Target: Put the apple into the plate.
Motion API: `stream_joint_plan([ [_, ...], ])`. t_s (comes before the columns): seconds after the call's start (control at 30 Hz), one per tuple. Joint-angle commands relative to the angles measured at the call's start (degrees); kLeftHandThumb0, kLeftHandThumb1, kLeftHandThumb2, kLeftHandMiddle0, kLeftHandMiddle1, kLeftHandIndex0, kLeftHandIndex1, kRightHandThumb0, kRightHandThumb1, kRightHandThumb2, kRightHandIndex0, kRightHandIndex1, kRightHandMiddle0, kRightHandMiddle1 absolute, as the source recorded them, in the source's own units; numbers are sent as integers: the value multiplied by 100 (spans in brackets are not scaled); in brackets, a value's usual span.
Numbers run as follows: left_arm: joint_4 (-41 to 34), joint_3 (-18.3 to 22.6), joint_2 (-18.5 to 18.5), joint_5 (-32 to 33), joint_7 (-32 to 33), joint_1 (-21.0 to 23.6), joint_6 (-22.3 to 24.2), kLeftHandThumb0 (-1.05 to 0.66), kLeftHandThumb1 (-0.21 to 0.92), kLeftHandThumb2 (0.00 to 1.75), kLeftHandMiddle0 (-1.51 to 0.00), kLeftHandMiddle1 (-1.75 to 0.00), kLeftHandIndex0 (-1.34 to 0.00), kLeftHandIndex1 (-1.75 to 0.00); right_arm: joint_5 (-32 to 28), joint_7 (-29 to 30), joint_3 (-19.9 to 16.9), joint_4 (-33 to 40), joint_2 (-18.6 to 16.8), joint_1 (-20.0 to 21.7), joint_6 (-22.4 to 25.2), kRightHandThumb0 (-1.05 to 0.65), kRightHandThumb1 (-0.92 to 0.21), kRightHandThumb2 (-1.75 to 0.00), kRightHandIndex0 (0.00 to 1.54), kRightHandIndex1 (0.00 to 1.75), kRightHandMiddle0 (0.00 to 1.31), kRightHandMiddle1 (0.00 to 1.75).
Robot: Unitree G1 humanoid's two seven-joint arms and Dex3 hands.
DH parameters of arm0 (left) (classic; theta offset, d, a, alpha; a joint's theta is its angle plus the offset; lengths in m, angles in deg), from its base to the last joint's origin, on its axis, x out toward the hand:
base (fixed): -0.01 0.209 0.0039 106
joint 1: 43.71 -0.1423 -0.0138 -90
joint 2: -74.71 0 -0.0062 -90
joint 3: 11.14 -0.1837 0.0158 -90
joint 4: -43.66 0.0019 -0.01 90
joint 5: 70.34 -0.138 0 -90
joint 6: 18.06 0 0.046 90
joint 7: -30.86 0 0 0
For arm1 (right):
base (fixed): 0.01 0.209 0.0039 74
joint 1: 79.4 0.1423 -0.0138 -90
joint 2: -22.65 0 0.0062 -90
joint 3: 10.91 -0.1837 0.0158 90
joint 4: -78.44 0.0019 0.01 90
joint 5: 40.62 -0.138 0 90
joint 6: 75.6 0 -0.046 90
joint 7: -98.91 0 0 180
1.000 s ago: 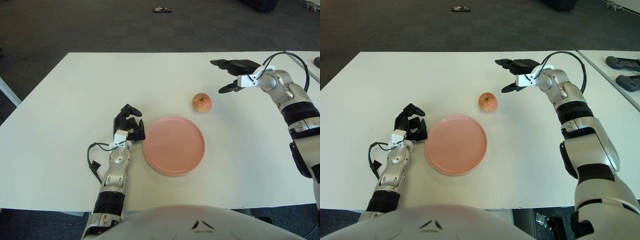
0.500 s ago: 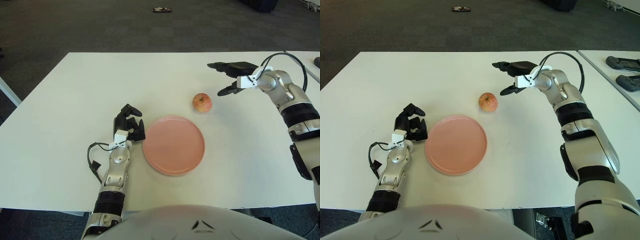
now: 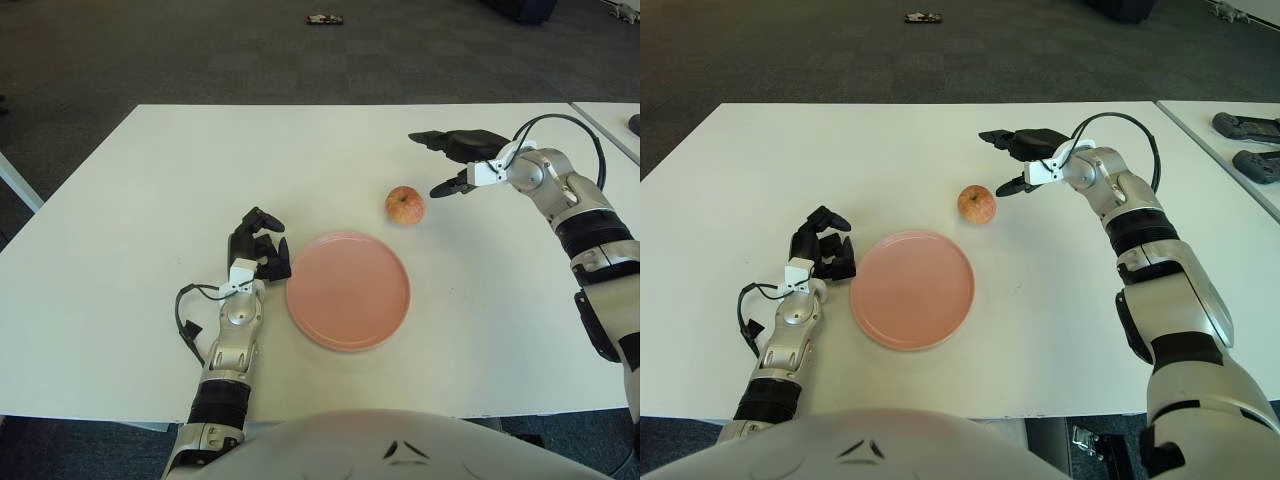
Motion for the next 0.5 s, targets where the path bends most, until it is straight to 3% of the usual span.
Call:
stream_joint_plan([
  [0.0,94,10,-3,-17,32,34,11,-55,14,154,-124,-175,-76,-175,136,142,94,-58,-103,51,-26,-105,-92,-37,0,0,0,0],
  [0.47,99,-4,5,-44,82,36,0,-55,13,154,-124,-175,-76,-175,369,309,332,-227,-256,86,-31,-105,-92,-26,0,0,0,0],
])
